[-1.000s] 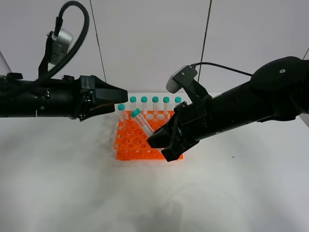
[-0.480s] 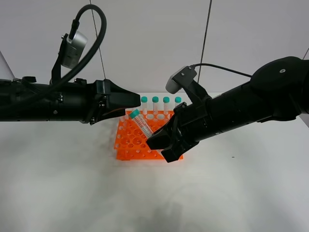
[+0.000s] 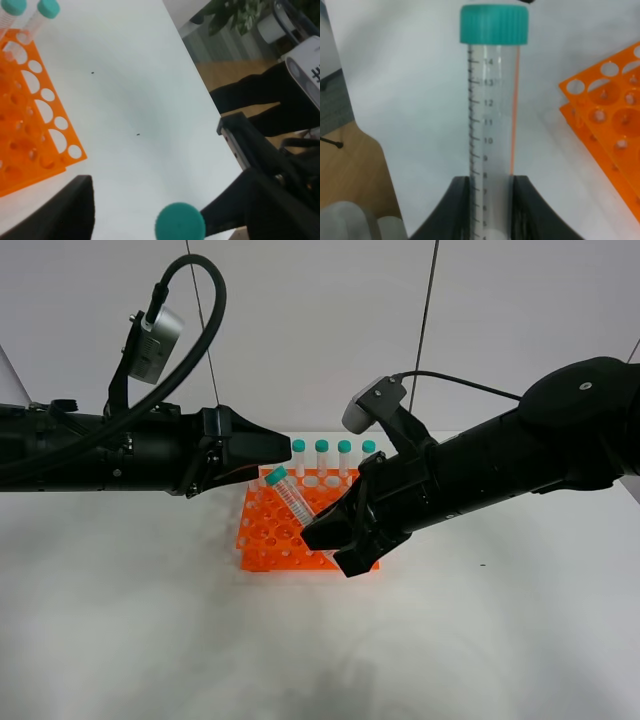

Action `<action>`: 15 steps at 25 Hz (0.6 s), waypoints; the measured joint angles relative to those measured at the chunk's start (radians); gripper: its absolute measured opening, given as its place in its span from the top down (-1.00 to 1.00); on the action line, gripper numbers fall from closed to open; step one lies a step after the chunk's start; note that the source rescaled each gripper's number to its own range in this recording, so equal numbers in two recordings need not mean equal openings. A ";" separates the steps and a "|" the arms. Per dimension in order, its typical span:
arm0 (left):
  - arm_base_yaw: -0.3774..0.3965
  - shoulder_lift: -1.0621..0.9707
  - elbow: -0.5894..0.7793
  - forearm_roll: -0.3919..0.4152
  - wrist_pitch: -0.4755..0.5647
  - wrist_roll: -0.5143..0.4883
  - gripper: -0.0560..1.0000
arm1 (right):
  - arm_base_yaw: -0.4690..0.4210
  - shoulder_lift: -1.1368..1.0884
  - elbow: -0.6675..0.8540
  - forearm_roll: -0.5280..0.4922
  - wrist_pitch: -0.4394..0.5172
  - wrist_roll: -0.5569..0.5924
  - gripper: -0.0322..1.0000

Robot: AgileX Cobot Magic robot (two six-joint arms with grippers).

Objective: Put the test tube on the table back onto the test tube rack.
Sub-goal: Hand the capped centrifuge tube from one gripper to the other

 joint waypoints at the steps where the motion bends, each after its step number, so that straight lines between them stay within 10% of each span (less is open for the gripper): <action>1: 0.000 0.000 0.001 -0.001 0.005 0.000 -0.75 | 0.000 0.000 0.000 0.003 0.000 -0.002 0.91; 15: 0.000 0.000 0.048 -0.048 0.005 0.034 -0.75 | 0.000 0.000 0.000 0.012 0.013 -0.005 0.91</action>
